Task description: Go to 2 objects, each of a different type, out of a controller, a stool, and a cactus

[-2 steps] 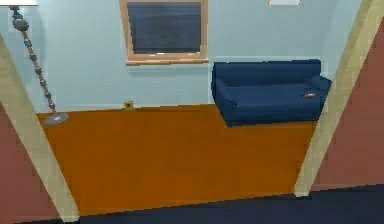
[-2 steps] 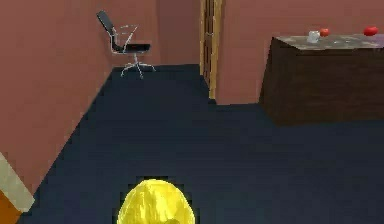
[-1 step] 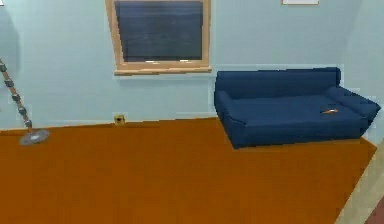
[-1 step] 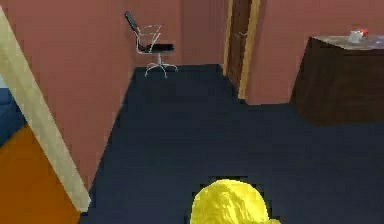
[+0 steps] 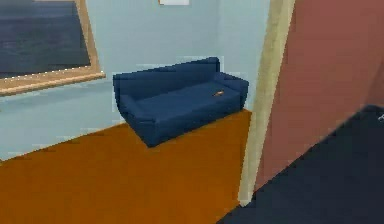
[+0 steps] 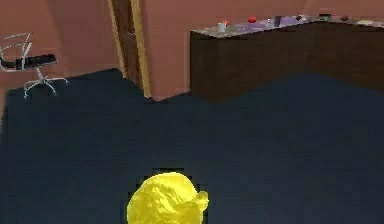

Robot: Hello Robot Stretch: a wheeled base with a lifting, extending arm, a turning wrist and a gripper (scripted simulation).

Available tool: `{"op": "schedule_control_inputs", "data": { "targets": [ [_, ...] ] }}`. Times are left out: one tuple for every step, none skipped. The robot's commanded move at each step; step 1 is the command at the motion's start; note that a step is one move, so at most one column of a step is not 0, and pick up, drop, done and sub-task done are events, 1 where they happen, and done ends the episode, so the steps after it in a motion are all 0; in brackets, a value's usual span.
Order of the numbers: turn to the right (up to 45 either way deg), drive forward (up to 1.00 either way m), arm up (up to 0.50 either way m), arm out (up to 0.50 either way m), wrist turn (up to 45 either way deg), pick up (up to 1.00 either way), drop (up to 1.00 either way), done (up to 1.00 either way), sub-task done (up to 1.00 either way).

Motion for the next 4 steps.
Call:
{"op": "schedule_control_inputs", "data": {
  "targets": [
    [0.0,0.95,0.0,0.0,0.0,0.0,0.0,0.0,0.0],
    [0.0,0.4,0.0,0.0,0.0,0.0,0.0,0.0,0.0],
    [45.0,0.0,0.0,0.0,0.0,0.0,0.0,0.0,0.0],
    [6.0,0.0,0.0,0.0,0.0,0.0,0.0,0.0,0.0]
  ]
}}
